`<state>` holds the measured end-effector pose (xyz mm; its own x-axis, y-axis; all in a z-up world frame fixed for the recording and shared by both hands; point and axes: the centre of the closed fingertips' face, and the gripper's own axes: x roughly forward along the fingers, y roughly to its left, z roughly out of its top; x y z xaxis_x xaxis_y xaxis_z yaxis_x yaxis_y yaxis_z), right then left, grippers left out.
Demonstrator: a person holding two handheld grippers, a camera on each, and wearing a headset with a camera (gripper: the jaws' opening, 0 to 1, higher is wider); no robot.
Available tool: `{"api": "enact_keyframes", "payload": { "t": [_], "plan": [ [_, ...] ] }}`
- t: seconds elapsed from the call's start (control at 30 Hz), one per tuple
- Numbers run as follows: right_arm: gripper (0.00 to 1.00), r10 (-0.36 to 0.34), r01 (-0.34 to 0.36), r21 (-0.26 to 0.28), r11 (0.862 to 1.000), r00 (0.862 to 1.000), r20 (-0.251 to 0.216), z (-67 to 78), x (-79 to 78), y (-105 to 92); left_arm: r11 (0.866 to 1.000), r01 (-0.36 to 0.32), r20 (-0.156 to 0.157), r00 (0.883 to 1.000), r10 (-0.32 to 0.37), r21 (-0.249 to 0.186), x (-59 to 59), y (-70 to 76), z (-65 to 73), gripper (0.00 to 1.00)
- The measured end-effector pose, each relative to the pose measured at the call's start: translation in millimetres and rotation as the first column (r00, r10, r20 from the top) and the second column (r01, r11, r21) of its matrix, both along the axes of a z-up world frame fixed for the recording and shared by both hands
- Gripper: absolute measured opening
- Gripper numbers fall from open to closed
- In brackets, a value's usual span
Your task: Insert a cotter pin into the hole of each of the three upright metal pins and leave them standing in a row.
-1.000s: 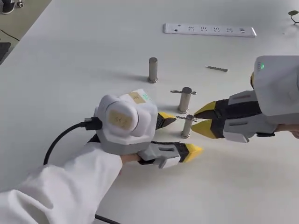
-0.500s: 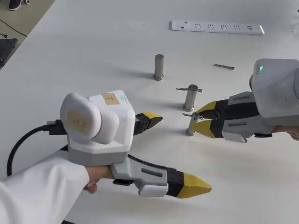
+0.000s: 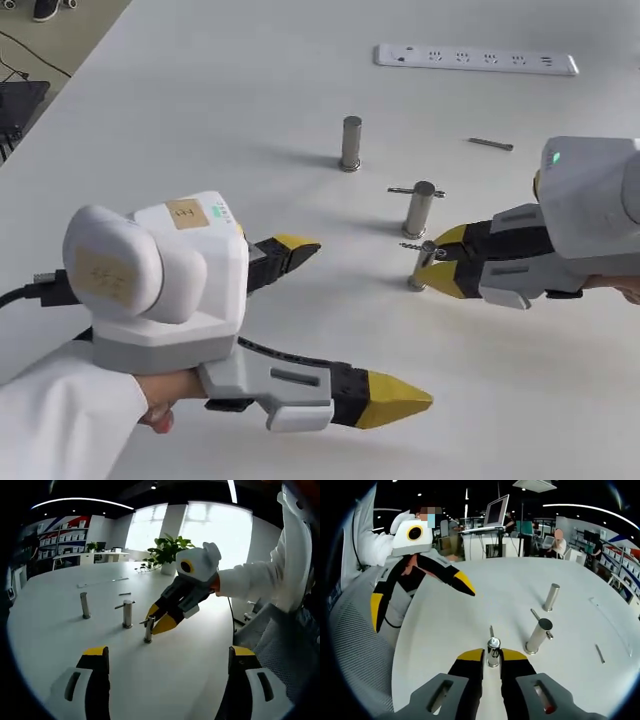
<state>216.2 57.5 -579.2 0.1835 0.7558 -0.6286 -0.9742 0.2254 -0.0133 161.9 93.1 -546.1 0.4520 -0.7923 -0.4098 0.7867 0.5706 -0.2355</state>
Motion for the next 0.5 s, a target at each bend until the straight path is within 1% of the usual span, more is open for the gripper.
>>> {"api": "enact_keyframes", "payload": {
  "t": [0.1, 0.2, 0.3, 0.4, 0.5],
  "plan": [
    [0.07, -0.001, 0.001, 0.002, 1.0, 1.0, 0.001, -1.5, 0.9, 0.0, 1.0, -0.005, 0.0, 1.0, 0.005, 0.004, 0.1, 1.7, -0.2, 0.99],
    [0.05, -0.001, 0.001, 0.004, 1.0, 1.0, -0.002, -3.1, 1.0, -0.3, 1.0, -0.011, 0.0, 1.0, 0.011, -0.008, 0.6, 1.5, 2.4, 0.99],
    [0.05, -0.003, 0.003, 0.007, 1.0, 1.0, -0.025, -4.4, 0.7, -1.7, 1.0, -0.013, 0.0, 1.0, 0.013, -0.003, 1.4, 1.9, 2.2, 0.99],
    [0.04, 0.005, -0.005, 0.017, 1.0, 1.0, -0.017, -4.1, 0.8, -3.4, 1.0, -0.016, -0.003, 1.0, 0.016, 0.001, 1.9, 2.2, 1.9, 0.99],
    [0.04, 0.013, -0.013, 0.038, 0.999, 1.0, 0.01, 0.3, 4.9, -6.4, 1.0, -0.02, -0.003, 1.0, 0.02, 0.002, 2.3, 2.5, 2.5, 0.99]
  ]
}}
